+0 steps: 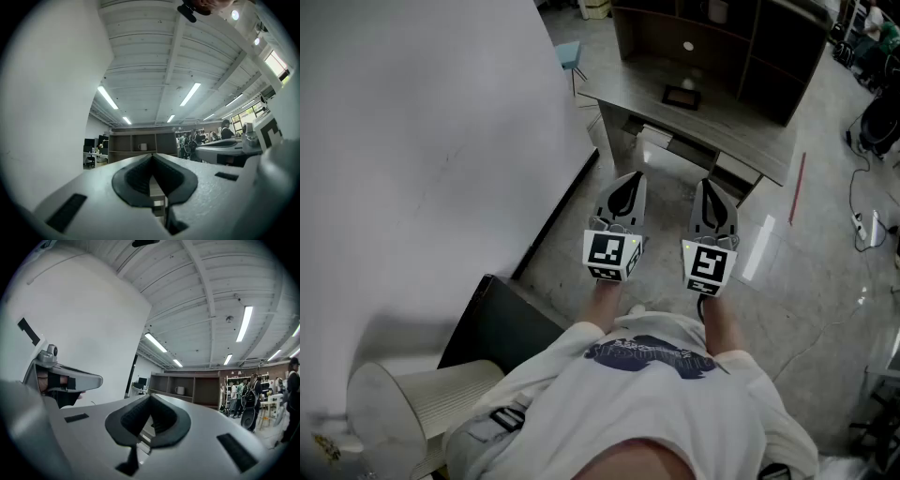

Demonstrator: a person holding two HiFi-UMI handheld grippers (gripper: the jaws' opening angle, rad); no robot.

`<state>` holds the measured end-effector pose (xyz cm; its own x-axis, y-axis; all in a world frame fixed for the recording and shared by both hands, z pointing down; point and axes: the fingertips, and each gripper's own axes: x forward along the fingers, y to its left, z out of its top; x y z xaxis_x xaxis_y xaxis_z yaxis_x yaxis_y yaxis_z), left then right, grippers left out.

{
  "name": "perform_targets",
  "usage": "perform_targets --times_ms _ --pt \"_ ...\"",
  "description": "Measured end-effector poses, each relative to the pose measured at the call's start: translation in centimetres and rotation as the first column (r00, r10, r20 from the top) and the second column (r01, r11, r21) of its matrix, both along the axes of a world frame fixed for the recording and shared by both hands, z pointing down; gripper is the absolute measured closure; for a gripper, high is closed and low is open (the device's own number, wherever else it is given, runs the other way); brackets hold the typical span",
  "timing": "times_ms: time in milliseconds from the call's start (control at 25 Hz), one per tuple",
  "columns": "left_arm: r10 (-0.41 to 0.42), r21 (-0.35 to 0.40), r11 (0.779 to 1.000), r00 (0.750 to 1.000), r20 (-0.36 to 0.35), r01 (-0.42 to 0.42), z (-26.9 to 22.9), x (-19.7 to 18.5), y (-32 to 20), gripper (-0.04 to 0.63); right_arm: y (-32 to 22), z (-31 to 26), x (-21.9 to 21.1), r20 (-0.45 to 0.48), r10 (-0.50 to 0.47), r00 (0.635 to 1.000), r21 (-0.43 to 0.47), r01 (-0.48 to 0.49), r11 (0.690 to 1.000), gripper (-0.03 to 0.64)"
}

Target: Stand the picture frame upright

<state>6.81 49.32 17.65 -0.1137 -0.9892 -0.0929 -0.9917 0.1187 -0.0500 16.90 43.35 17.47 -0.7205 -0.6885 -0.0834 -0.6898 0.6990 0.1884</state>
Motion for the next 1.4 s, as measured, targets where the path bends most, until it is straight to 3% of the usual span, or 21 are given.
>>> perform_targets --times_ms 1040,1400 --pt "-0.020 -0.053 0.998 1.000 -0.011 0.019 1.9 1.4 -0.8 0.592 -1.2 1.7 1.7 -0.039 0.004 0.999 -0.022 -0.005 1.000 0.620" --pt "-0.009 -0.049 0.999 1.000 -0.024 0.008 1.7 3.6 -1.8 0.575 -2.8 0.9 3.7 0.065 -0.081 0.995 -0.087 0.087 0.992 0.609"
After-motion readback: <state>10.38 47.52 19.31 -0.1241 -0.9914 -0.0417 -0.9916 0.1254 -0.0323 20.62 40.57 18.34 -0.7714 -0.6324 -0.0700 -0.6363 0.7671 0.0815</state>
